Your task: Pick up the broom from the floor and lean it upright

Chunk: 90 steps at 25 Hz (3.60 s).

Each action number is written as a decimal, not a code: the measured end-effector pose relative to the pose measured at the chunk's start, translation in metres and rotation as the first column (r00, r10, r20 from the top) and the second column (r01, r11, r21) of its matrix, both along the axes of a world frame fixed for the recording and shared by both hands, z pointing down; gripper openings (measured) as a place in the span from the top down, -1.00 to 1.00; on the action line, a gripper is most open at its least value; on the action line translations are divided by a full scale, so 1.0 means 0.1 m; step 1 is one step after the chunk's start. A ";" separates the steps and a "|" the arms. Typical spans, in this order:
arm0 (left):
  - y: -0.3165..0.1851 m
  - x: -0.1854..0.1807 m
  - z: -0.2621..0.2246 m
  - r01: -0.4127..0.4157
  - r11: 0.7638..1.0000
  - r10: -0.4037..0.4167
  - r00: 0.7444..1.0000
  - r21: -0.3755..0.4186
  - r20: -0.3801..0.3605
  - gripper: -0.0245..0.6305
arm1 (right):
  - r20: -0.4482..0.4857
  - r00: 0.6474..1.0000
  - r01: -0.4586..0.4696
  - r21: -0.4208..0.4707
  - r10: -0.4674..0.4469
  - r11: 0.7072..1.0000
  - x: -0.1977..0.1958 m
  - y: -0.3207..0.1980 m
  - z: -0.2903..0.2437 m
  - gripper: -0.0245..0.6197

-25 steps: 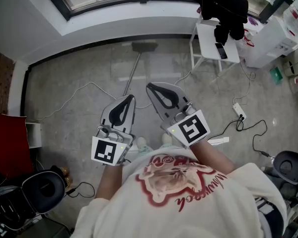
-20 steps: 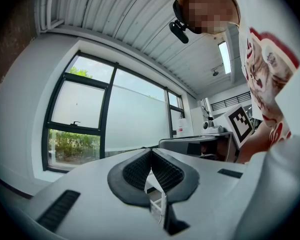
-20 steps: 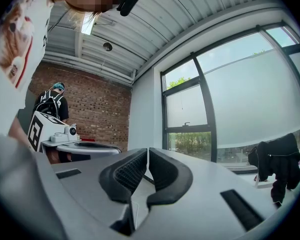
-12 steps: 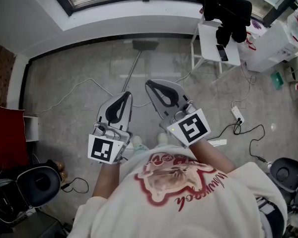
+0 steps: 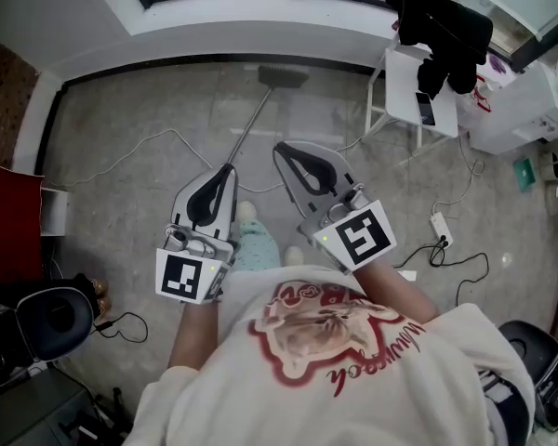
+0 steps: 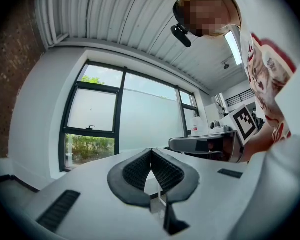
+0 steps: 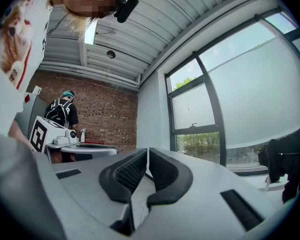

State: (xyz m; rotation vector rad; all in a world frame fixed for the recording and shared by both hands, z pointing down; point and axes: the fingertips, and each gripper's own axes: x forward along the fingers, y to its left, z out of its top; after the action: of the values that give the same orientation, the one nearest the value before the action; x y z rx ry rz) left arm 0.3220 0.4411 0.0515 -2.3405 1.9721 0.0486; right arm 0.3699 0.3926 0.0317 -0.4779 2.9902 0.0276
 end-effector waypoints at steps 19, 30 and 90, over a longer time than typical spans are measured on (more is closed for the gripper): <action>-0.94 -1.27 0.14 0.089 0.996 -0.089 0.996 -0.006 -0.013 0.86 | 0.000 1.000 -0.009 -0.035 0.009 0.999 -0.96 -1.05 0.21 0.82; -2.24 -2.73 -0.08 0.011 1.000 -0.011 1.000 0.008 -0.003 0.86 | 0.020 0.999 -0.043 -0.011 0.044 0.999 -2.45 -2.24 -0.02 0.82; -1.30 -5.13 3.65 0.595 0.758 -0.644 0.747 -0.267 -0.163 0.86 | -0.544 0.170 0.892 -0.270 -0.821 0.364 -4.29 -0.82 5.48 0.74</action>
State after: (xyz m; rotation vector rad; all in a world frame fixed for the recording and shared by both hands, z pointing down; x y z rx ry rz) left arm -0.1909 0.3111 0.4165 -1.6863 2.9125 0.1077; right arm -0.0586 0.3106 0.5795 1.6604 3.2433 0.3014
